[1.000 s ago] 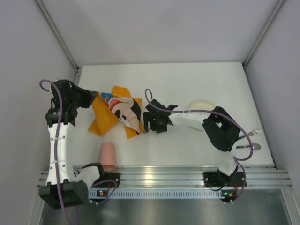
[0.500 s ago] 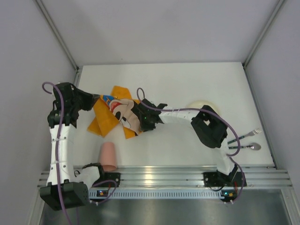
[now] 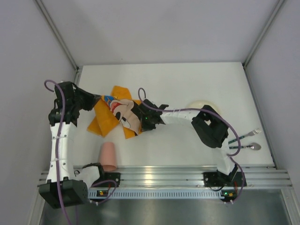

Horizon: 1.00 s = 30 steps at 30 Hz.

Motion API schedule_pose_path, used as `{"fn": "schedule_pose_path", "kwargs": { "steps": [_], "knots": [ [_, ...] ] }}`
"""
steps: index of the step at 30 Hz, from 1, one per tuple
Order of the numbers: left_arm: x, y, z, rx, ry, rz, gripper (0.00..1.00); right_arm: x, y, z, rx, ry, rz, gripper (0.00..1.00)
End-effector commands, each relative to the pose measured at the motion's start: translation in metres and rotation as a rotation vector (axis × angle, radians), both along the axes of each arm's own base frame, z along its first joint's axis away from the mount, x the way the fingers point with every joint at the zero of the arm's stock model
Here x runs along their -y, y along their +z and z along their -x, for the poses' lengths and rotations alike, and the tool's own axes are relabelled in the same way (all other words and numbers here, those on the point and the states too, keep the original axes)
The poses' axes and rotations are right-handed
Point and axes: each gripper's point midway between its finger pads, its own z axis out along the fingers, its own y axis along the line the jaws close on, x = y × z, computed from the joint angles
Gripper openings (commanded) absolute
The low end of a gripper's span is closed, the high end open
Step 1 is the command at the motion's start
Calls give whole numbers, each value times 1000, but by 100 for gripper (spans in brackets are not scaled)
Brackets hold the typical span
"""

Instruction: Set the dinner table for one person

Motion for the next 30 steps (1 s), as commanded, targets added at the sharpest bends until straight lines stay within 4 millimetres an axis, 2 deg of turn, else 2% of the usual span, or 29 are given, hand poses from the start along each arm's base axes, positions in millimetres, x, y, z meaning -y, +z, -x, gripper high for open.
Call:
{"fn": "schedule_pose_path", "kwargs": {
  "steps": [1,2,3,4,5,6,7,8,9,10,12,13,14,15,16,17,18,19,20,21,22,23,24,25,26,27,28,29,30],
  "knots": [
    [3,23,-9,73,-50,-51,0,74,-50,12,-73,-44,242,0],
    [2,25,-14,75,-52,-57,0,82,-43,5,-57,-62,237,0],
    [2,29,-18,83,-54,-60,0,88,-22,-7,-24,-89,205,0],
    [0,45,-24,129,-56,-73,0,109,-14,-26,-13,-138,202,0],
    [0,44,-35,119,-66,-74,0,119,-1,-40,7,-165,187,0],
    [1,48,-42,123,-82,-77,0,132,20,-52,29,-194,168,0],
    [0,66,-45,141,-100,-102,0,152,45,-85,78,-246,149,0],
    [-7,54,-62,82,-95,-120,0,163,65,-101,107,-270,141,0],
    [-10,58,-67,65,-97,-141,0,172,86,-116,140,-290,129,0],
    [-16,63,-74,61,-88,-167,0,192,124,-144,196,-333,109,0],
    [-24,89,-92,125,-71,-220,0,221,157,-177,238,-401,78,0],
    [-25,106,-100,183,-81,-234,0,223,196,-193,282,-399,17,0],
    [-26,104,-117,190,-91,-230,0,233,214,-205,305,-420,1,0],
    [-28,104,-127,184,-102,-220,0,235,212,-218,278,-418,-14,0],
    [-21,135,-133,248,-143,-198,0,244,272,-240,391,-428,-105,0],
    [-23,124,-154,226,-171,-171,0,247,285,-240,385,-423,-122,0],
    [-17,144,-159,293,-212,-160,0,248,295,-250,405,-418,-155,0],
    [-10,167,-159,364,-241,-160,0,252,332,-248,475,-408,-218,0],
    [-6,200,-150,460,-244,-189,0,256,340,-244,490,-410,-227,0],
    [-7,220,-143,523,-234,-217,0,261,382,-227,588,-405,-264,0],
    [-10,230,-138,568,-218,-264,0,262,352,-220,531,-397,-231,0],
    [-9,251,-115,624,-213,-307,0,264,352,-210,545,-395,-240,0],
    [-8,252,-106,635,-216,-334,0,267,398,-186,688,-387,-304,0],
    [-9,223,-107,584,-234,-354,0,268,341,-176,577,-403,-270,0],
    [-3,228,-81,610,-248,-377,0,269,331,-164,568,-401,-274,0],
    [-2,211,-74,581,-260,-384,0,271,341,-147,615,-399,-303,0],
    [-3,158,-74,469,-280,-370,0,271,287,-135,504,-412,-274,0],
    [1,149,-55,453,-277,-370,0,270,271,-125,479,-411,-275,0],
    [0,129,-50,419,-273,-361,0,269,261,-113,471,-408,-281,0]
  ]
}}
